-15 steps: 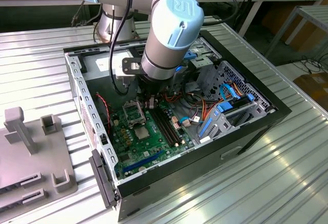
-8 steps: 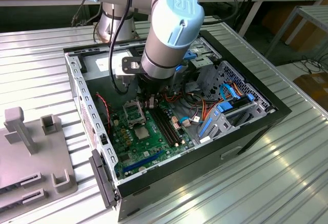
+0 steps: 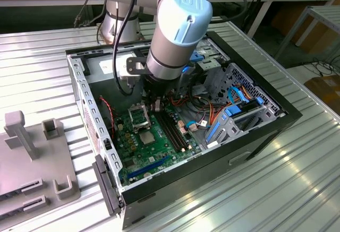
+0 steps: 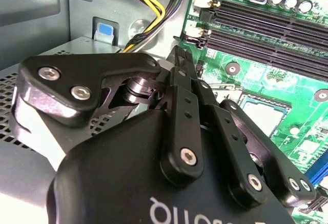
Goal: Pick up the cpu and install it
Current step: 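Close the cpu cover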
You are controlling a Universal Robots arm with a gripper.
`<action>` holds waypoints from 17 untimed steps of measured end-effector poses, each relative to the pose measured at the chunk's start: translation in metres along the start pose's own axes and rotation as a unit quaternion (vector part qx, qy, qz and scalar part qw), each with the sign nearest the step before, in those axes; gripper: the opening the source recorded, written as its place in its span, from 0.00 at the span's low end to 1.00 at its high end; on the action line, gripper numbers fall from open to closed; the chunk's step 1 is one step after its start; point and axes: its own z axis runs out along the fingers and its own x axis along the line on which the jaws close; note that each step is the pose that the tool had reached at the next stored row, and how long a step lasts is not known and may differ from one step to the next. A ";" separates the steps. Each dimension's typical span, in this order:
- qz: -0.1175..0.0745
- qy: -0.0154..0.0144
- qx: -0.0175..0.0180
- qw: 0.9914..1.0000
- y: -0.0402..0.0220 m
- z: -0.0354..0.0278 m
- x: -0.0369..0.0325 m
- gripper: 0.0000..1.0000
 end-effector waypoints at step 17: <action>0.000 0.009 0.000 1.000 0.0003 -0.0144 -0.0034 0.11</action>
